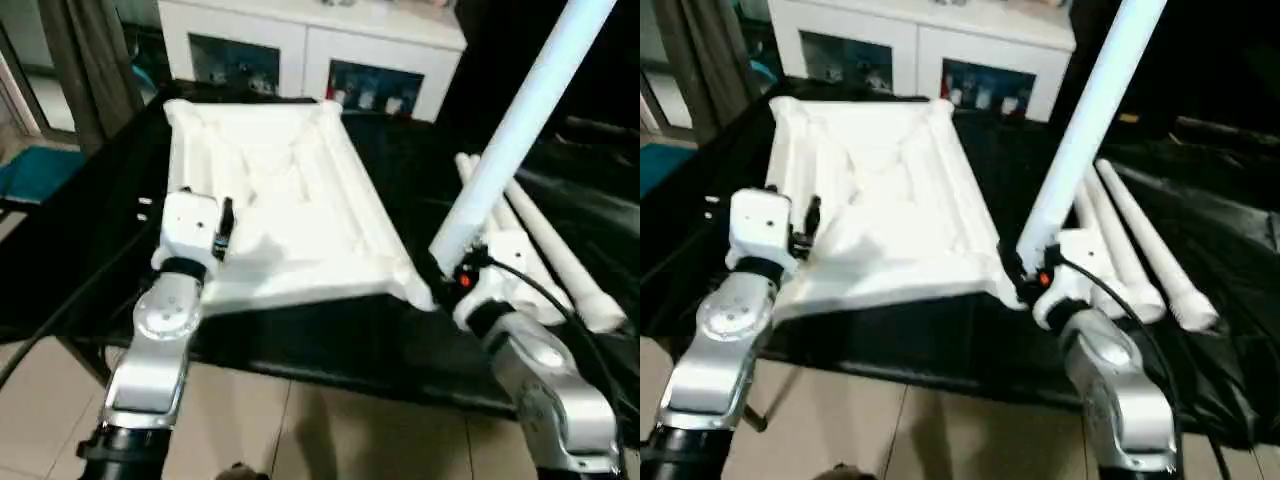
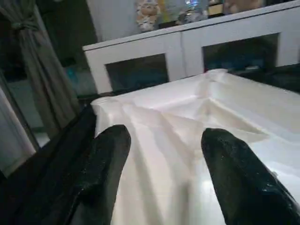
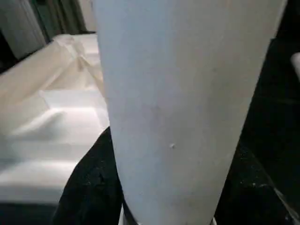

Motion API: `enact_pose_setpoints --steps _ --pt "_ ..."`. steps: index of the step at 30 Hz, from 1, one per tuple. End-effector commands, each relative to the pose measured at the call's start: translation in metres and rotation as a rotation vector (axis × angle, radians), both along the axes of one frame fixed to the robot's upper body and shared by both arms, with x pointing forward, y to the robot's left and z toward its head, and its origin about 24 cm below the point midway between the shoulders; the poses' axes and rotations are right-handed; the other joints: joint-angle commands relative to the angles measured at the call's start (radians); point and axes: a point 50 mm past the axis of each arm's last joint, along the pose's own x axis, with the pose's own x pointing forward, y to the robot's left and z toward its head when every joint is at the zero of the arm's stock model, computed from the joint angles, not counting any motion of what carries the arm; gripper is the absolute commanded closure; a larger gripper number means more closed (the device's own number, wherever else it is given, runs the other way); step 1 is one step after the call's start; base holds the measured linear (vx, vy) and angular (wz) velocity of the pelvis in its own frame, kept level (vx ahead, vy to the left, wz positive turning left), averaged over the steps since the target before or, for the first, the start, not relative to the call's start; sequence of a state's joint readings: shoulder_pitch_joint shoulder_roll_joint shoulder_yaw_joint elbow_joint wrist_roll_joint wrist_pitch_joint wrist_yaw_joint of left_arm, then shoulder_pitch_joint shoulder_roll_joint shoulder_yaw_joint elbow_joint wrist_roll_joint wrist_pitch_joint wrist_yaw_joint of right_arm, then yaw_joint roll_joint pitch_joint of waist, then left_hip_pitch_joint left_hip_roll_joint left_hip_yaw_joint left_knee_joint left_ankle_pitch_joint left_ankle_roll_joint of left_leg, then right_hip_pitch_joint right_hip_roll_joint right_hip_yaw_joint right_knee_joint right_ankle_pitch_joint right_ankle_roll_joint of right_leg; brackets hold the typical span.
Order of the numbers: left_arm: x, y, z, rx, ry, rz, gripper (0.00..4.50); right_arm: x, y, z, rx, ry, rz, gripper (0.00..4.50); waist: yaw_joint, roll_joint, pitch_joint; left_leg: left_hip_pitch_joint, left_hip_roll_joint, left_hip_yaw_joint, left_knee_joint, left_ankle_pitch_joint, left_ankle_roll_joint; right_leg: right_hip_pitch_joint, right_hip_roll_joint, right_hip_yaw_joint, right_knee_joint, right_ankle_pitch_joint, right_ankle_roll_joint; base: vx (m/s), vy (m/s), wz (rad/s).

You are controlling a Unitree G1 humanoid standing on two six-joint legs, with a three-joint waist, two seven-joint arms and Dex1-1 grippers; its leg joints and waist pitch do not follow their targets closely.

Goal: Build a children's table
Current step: Insert table leg to table base

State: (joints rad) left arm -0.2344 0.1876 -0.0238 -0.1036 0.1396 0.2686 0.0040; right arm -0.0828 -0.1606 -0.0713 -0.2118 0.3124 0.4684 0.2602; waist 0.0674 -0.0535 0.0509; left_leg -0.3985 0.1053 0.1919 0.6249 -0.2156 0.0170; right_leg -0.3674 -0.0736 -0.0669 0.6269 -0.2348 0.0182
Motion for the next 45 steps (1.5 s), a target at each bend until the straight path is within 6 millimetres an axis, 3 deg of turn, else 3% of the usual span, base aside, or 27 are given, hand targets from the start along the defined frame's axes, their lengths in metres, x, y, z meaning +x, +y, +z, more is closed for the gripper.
enact_pose_setpoints --steps 1,6,8,10,11,13,14,15,16,17,18,19,21,23,24,25,27,28,30,31,32,33,34,35,36,40,45 --pt "0.0 -0.002 0.004 -0.022 -0.004 -0.039 1.52 0.0 -0.001 0.007 0.021 -0.026 -0.011 2.57 0.003 0.007 -0.036 0.023 0.138 -0.092 -0.099 -0.272 -0.043 0.02 -0.128 0.059 -0.118 -0.468 -0.13 -0.074 -0.055 -0.17" --pt "-0.003 -0.008 0.002 -0.052 0.003 -0.093 1.52 -0.001 -0.002 0.006 0.022 -0.025 -0.021 2.57 -0.008 0.023 -0.028 0.061 0.142 -0.099 -0.111 -0.599 -0.134 0.012 -0.127 0.046 -0.129 -0.574 -0.102 -0.027 -0.017 -0.07" --pt "-0.004 -0.011 0.001 -0.062 0.007 -0.109 1.52 -0.001 -0.003 0.006 0.02 -0.027 -0.021 2.57 -0.022 0.033 -0.015 0.096 0.136 -0.098 -0.102 -0.736 -0.128 0.023 -0.109 0.006 -0.163 -0.731 -0.064 0.0 0.0 0.0" --pt "-0.004 -0.012 0.0 -0.072 0.009 -0.112 1.52 0.0 -0.003 0.006 0.023 -0.021 -0.027 2.57 -0.043 0.045 -0.009 0.103 0.142 -0.108 -0.129 -0.853 -0.148 0.053 -0.073 -0.031 -0.145 -0.647 -0.053 0.0 0.0 0.0" --pt "-0.004 -0.014 -0.001 -0.084 0.013 -0.119 1.52 0.0 -0.002 0.006 0.026 -0.019 -0.023 2.57 -0.043 0.07 -0.013 0.17 0.175 -0.086 -0.14 -0.913 -0.182 0.017 -0.039 -0.026 -0.117 -0.556 -0.063 0.0 0.0 0.0" --pt "-0.003 -0.016 -0.002 -0.075 0.016 -0.125 1.52 0.001 0.0 0.006 0.027 -0.021 -0.014 2.57 -0.031 0.054 -0.007 0.144 0.238 -0.057 -0.244 -1.007 -0.212 0.039 -0.021 -0.052 0.061 -0.178 -0.072 0.055 0.011 -0.39" --pt "-0.003 -0.017 -0.002 -0.075 0.015 -0.133 1.52 0.001 0.0 0.005 0.027 -0.021 -0.013 2.57 -0.024 0.052 -0.005 0.151 0.242 -0.042 -0.246 -1.006 -0.2 0.032 -0.029 -0.048 0.066 -0.173 -0.074 0.055 -0.009 -0.46" --pt "-0.003 -0.018 -0.002 -0.078 0.016 -0.134 1.52 0.002 0.001 0.005 0.018 -0.023 -0.013 2.57 -0.023 0.039 -0.015 0.11 0.177 -0.056 -0.234 -0.962 -0.13 0.083 -0.051 -0.013 0.022 -0.226 -0.037 0.065 -0.064 -0.3" --pt "-0.004 -0.018 -0.002 -0.082 0.017 -0.134 1.52 0.002 0.002 0.004 0.015 -0.025 -0.01 2.57 0.011 -0.004 -0.03 0.065 0.065 -0.016 0.009 -0.466 -0.005 0.117 -0.214 0.127 -0.182 -0.718 -0.068 0.108 -0.113 -0.12" --pt "-0.004 -0.018 -0.002 -0.082 0.017 -0.134 1.52 0.002 0.003 0.004 0.014 -0.025 -0.01 2.57 0.021 -0.012 -0.028 0.008 0.067 -0.043 0.079 -0.285 0.035 0.155 -0.256 0.158 -0.203 -0.836 -0.074 0.108 -0.113 -0.12" --pt "-0.004 -0.017 -0.002 -0.083 0.018 -0.133 1.52 0.002 0.003 0.004 0.013 -0.026 -0.008 2.57 0.031 -0.015 -0.04 -0.033 0.06 -0.062 0.107 -0.174 0.046 0.188 -0.249 0.157 -0.187 -0.828 -0.07 0.154 -0.102 -0.12" --pt "-0.005 -0.016 -0.003 -0.082 0.023 -0.128 1.52 0.002 0.004 0.004 0.016 -0.027 -0.006 2.57 0.042 -0.019 -0.048 -0.078 0.042 -0.077 0.107 -0.086 0.048 0.206 -0.186 0.124 -0.153 -0.656 -0.079 0.155 -0.073 -0.11" --pt "-0.007 -0.014 -0.003 -0.084 0.031 -0.127 1.52 0.002 0.005 0.005 0.021 -0.027 0.005 2.57 0.052 0.003 -0.052 -0.056 0.044 -0.067 0.04 0.06 0.063 0.194 -0.112 0.06 -0.151 -0.411 -0.177 0.159 -0.064 -0.02" --pt "-0.007 -0.014 -0.004 -0.082 0.032 -0.128 1.52 0.002 0.005 0.004 0.019 -0.027 0.009 2.57 0.046 0.06 -0.055 0.026 0.084 -0.066 -0.066 0.153 0.085 0.165 -0.029 -0.018 -0.143 -0.273 -0.15 0.194 -0.005 0.2" --pt "-0.007 -0.014 -0.004 -0.079 0.031 -0.128 1.52 0.002 0.005 0.004 0.018 -0.027 0.01 2.57 0.009 0.084 -0.06 0.1 0.155 -0.153 -0.109 0.043 0.202 0.115 0.03 -0.052 -0.041 -0.202 -0.078 0.241 0.02 0.07" --pt "-0.008 -0.014 -0.004 -0.077 0.032 -0.125 1.52 0.002 0.005 0.004 0.009 -0.029 0.017 2.57 -0.021 0.077 -0.092 0.239 0.241 -0.248 -0.094 0.028 0.4 -0.022 0.009 -0.026 0.082 -0.218 -0.031 0.268 -0.006 -0.06" --pt "-0.009 -0.014 -0.005 -0.075 0.035 -0.122 1.52 0.002 0.005 0.005 0.005 -0.03 0.025 2.57 -0.018 0.061 -0.096 0.23 0.232 -0.253 -0.071 0.227 0.517 -0.087 -0.014 0.006 0.134 -0.16 0.057 0.243 -0.013 -0.06" --pt "-0.009 -0.014 -0.005 -0.074 0.036 -0.121 1.52 0.003 0.005 0.005 -0.003 -0.032 0.033 2.57 -0.017 0.046 -0.077 0.182 0.199 -0.202 -0.093 0.208 0.498 -0.09 -0.014 0.017 0.142 -0.071 0.079 0.164 -0.015 -0.16" --pt "-0.011 -0.016 -0.005 -0.106 0.036 -0.136 1.52 0.002 0.006 0.008 -0.006 -0.04 0.059 2.57 -0.009 0.0 -0.052 0.117 0.095 -0.085 -0.094 -0.019 0.345 -0.047 -0.024 0.053 -0.005 0.123 -0.02 0.158 -0.032 -0.12" --pt "-0.011 -0.016 -0.006 -0.116 0.044 -0.157 1.52 0.001 0.007 0.01 -0.009 -0.049 0.086 2.57 0.017 -0.046 -0.044 0.046 0.002 -0.042 -0.026 -0.174 0.219 0.043 -0.082 0.142 -0.111 -0.128 -0.005 0.123 -0.088 0.12" --pt "-0.012 -0.017 -0.006 -0.119 0.046 -0.164 1.52 0.0 0.007 0.011 -0.01 -0.052 0.095 2.57 0.038 -0.043 -0.072 0.002 0.007 -0.091 0.068 -0.083 0.132 0.129 -0.173 0.212 -0.108 -0.152 -0.114 0.123 -0.088 0.12" --pt "-0.014 -0.018 -0.007 -0.125 0.059 -0.225 1.52 -0.002 0.008 0.013 0.0 -0.059 0.134 2.57 0.047 -0.031 -0.073 -0.009 0.016 -0.102 0.062 -0.01 0.086 0.137 -0.17 0.204 -0.086 -0.007 -0.156 0.134 -0.074 0.09" --pt "-0.014 -0.018 -0.007 -0.125 0.06 -0.229 1.52 -0.002 0.008 0.014 0.001 -0.059 0.136 2.57 0.041 -0.037 -0.071 -0.013 0.016 -0.108 0.041 0.082 0.046 0.127 -0.142 0.183 -0.059 0.226 -0.159 0.128 -0.049 -0.04" --pt "-0.019 -0.021 -0.008 -0.113 0.077 -0.337 1.52 -0.005 0.009 0.016 0.021 -0.061 0.189 2.57 0.027 -0.009 -0.068 0.002 0.041 -0.103 -0.049 0.307 -0.039 0.092 -0.056 0.095 0.007 0.813 -0.163 0.128 -0.049 -0.04" --pt "-0.021 -0.022 -0.009 -0.114 0.098 -0.384 1.52 -0.006 0.009 0.017 0.019 -0.063 0.214 2.57 0.024 0.012 -0.073 0.011 0.051 -0.103 -0.053 0.348 -0.036 0.074 -0.041 0.082 0.016 0.866 -0.15 0.0 0.0 0.0" --pt "-0.031 -0.03 -0.007 -0.131 0.152 -0.594 1.52 -0.01 0.005 0.017 0.003 -0.063 0.274 2.57 0.02 0.027 -0.072 0.043 0.097 -0.103 -0.054 0.247 -0.075 0.05 -0.025 0.084 -0.004 0.556 -0.193 0.0 0.0 0.0" --pt "-0.051 -0.047 -0.012 -0.119 0.306 -0.895 1.52 -0.011 -0.004 0.019 -0.036 -0.067 0.321 2.57 0.022 0.026 -0.037 0.057 0.116 -0.069 -0.096 -0.206 -0.118 0.027 -0.046 0.094 -0.058 -0.07 -0.22 -0.034 0.009 0.03"
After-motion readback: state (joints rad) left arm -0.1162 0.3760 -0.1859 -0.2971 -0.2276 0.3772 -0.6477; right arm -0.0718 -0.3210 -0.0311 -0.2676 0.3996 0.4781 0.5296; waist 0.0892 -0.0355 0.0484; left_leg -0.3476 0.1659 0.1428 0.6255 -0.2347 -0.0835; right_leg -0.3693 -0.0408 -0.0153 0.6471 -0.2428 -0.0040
